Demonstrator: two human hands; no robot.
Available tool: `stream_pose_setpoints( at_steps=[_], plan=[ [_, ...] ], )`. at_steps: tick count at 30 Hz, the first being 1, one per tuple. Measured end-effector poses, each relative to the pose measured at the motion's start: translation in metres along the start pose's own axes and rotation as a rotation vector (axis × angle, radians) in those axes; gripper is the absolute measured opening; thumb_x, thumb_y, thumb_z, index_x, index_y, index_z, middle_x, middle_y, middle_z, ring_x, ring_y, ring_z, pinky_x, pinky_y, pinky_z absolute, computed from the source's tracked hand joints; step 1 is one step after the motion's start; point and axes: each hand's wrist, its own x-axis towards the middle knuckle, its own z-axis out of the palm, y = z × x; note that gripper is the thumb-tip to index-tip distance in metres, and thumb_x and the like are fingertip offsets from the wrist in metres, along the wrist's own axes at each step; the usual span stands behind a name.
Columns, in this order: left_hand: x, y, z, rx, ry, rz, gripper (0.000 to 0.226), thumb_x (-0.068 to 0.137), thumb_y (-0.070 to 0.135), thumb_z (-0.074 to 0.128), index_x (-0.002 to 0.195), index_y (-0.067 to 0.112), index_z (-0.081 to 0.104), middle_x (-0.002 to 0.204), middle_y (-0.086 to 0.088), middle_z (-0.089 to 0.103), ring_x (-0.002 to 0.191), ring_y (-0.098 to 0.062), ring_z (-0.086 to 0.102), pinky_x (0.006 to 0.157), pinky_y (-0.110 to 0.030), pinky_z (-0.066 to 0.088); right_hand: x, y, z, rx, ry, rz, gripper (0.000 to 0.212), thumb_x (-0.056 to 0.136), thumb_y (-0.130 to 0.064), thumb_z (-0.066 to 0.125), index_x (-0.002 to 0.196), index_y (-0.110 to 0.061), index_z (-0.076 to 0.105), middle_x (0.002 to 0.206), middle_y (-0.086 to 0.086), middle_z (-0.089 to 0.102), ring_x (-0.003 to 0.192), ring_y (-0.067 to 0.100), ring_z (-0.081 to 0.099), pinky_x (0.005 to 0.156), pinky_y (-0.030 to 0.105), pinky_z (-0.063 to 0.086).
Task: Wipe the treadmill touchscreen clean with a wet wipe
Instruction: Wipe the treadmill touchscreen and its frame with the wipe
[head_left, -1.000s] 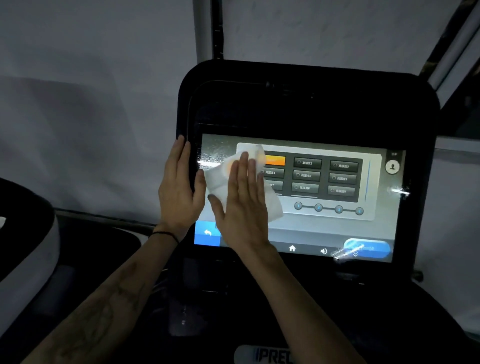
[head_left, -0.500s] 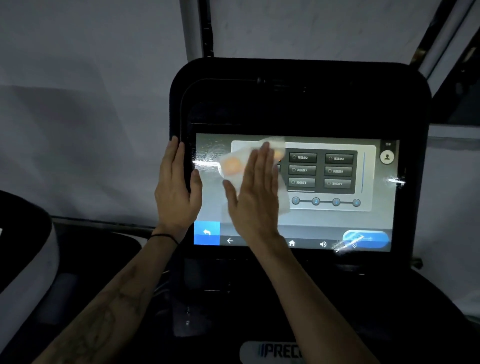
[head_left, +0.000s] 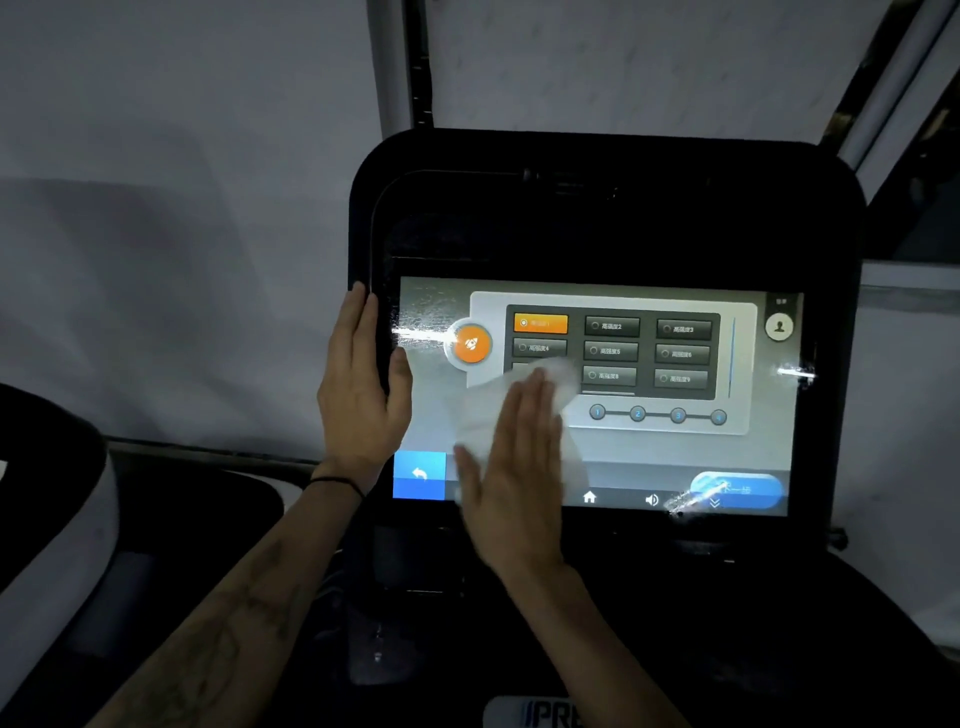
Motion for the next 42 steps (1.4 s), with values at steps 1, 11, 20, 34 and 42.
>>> stream_pose_setpoints(
  at_steps=[1, 11, 20, 34, 42],
  plan=[
    [0.0, 0.0, 0.0, 0.002, 0.001, 0.001, 0.055, 0.105, 0.022, 0.045, 0.158, 0.007, 0.039, 0.167, -0.006, 0.035, 0.154, -0.018, 0.036, 0.115, -0.009, 0.03, -0.006, -0.007, 0.006, -0.014, -0.02, -0.05, 0.079, 0.105, -0.048, 0.035, 0.161, 0.003, 0.011, 0.17, 0.02, -0.001, 0.159, 0.031, -0.003, 0.128, 0.046, 0.009],
    [0.0, -0.001, 0.002, -0.005, 0.016, 0.011, 0.055, 0.105, 0.021, 0.045, 0.157, 0.007, 0.04, 0.167, -0.006, 0.035, 0.154, -0.018, 0.037, 0.116, -0.024, 0.04, -0.018, 0.0, 0.002, -0.038, -0.036, 0.001, 0.08, 0.106, -0.051, 0.031, 0.161, 0.003, 0.008, 0.17, 0.02, -0.006, 0.159, 0.031, -0.005, 0.128, 0.046, 0.009],
    [0.0, -0.002, 0.002, -0.012, 0.01, 0.005, 0.055, 0.104, 0.019, 0.046, 0.157, 0.005, 0.04, 0.167, -0.008, 0.036, 0.154, -0.02, 0.036, 0.119, -0.015, 0.031, -0.008, 0.012, -0.005, -0.008, -0.015, 0.028, 0.079, 0.106, -0.05, 0.031, 0.161, 0.001, 0.007, 0.171, 0.016, -0.005, 0.159, 0.027, -0.006, 0.128, 0.045, 0.009],
    [0.001, -0.002, 0.001, -0.011, 0.01, 0.008, 0.054, 0.105, 0.022, 0.044, 0.156, 0.005, 0.041, 0.166, -0.009, 0.037, 0.153, -0.02, 0.038, 0.116, -0.009, 0.029, -0.052, -0.014, 0.016, -0.027, -0.088, -0.057, 0.08, 0.106, -0.054, 0.034, 0.161, 0.001, 0.014, 0.172, 0.014, 0.004, 0.159, 0.026, 0.004, 0.128, 0.041, 0.01],
    [0.0, -0.002, 0.001, -0.014, 0.015, 0.009, 0.055, 0.104, 0.022, 0.044, 0.157, 0.006, 0.041, 0.166, -0.008, 0.037, 0.153, -0.02, 0.038, 0.116, -0.019, 0.037, -0.043, 0.007, 0.003, -0.068, -0.044, 0.047, 0.078, 0.106, -0.053, 0.029, 0.161, 0.001, 0.013, 0.172, 0.016, -0.001, 0.159, 0.028, 0.001, 0.126, 0.045, 0.014]
  ],
)
